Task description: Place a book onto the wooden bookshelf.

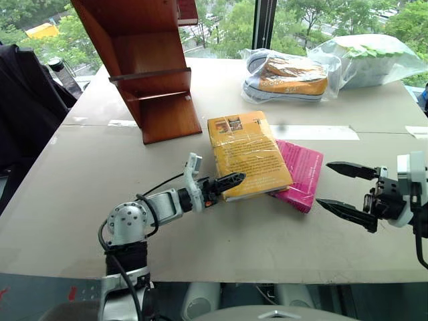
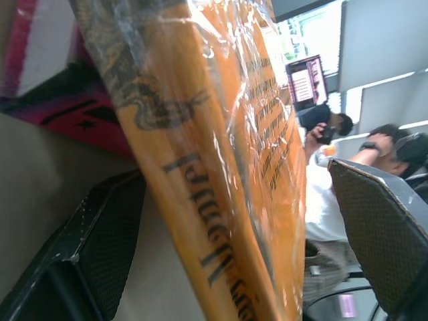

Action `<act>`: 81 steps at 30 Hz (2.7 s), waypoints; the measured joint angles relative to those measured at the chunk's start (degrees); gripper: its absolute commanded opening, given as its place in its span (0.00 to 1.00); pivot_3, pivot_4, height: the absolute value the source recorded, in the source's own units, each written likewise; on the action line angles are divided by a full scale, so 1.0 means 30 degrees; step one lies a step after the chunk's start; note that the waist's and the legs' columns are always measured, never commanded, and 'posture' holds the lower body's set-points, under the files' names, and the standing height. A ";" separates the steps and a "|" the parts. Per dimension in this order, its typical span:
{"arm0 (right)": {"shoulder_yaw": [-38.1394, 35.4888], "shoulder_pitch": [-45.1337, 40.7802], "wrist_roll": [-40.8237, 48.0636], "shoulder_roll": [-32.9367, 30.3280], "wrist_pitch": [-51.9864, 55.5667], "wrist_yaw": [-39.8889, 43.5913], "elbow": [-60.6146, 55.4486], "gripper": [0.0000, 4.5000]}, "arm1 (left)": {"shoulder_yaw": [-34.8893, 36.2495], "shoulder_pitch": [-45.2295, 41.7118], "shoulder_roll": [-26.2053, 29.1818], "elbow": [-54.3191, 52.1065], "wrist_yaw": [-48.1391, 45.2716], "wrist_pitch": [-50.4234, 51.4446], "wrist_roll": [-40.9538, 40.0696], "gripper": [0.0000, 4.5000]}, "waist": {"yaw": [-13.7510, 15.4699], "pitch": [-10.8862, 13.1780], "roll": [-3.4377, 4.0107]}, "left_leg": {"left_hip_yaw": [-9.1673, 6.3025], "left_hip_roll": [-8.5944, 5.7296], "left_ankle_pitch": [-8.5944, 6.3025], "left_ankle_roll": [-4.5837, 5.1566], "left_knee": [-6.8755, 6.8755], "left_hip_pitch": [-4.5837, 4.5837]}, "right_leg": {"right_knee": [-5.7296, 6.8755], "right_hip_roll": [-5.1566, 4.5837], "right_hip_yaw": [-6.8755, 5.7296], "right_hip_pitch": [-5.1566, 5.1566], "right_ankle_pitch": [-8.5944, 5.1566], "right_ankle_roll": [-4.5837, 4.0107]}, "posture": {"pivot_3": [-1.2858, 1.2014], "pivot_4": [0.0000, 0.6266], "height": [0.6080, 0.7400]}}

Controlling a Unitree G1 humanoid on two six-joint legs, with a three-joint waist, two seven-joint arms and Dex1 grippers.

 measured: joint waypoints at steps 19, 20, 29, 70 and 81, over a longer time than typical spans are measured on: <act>0.0158 -0.3737 -0.0064 0.1149 -0.0555 -0.0878 0.1517 1.00 | -0.0865 -0.4168 0.3368 -0.6732 0.1769 -0.2127 -0.2561 0.01 | 0.0035 0.0015 -0.0023 | -0.0013 -0.0032 0.0005 -0.0010 -0.0001 -0.0023 | -0.0033 -0.0014 -0.0019 0.0009 0.0008 -0.0016 | 0.52 0.24 0.64; 0.0395 -0.4205 -0.0127 0.1344 -0.0611 -0.1076 0.1745 1.00 | -0.1171 -0.4921 0.3750 -0.7205 0.1387 -0.2618 -0.1768 0.01 | 0.0025 0.0013 -0.0018 | 0.0001 -0.0053 0.0005 -0.0009 -0.0003 -0.0022 | -0.0045 -0.0013 -0.0009 0.0011 0.0008 -0.0015 | 0.52 0.24 0.64; 0.2852 -1.0273 -0.1257 0.3921 -0.0605 -0.3600 0.4683 1.00 | -1.2371 -1.0653 1.3323 -0.6225 -0.4696 -1.5436 1.9294 0.01 | -0.0051 0.0034 0.0007 | 0.0102 -0.0057 0.0008 -0.0016 -0.0106 -0.0048 | -0.0070 0.0064 0.0015 -0.0060 0.0005 -0.0021 | 0.52 0.24 0.64; 0.3853 -1.1968 -0.0733 0.4366 0.2731 -0.5697 0.4427 1.00 | -1.1215 -1.1418 1.6084 0.1726 -1.2774 -2.0147 3.6774 0.01 | -0.0192 0.0046 -0.0009 | 0.0084 -0.0041 0.0021 -0.0026 0.0139 -0.0456 | 0.0281 0.0045 -0.0033 -0.0485 0.0045 0.0090 | 0.52 0.24 0.64; 0.3332 -1.1462 -0.0912 0.4336 0.2420 -0.5845 0.4110 1.00 | -0.9961 -1.1418 1.6320 0.1627 -1.3254 -1.9945 3.6815 0.86 | -0.0455 0.0044 -0.0011 | 0.0086 -0.0035 0.0021 -0.0024 0.0233 -0.0462 | 0.0343 0.0047 -0.0014 -0.0480 0.0048 0.0095 | 0.52 0.24 0.64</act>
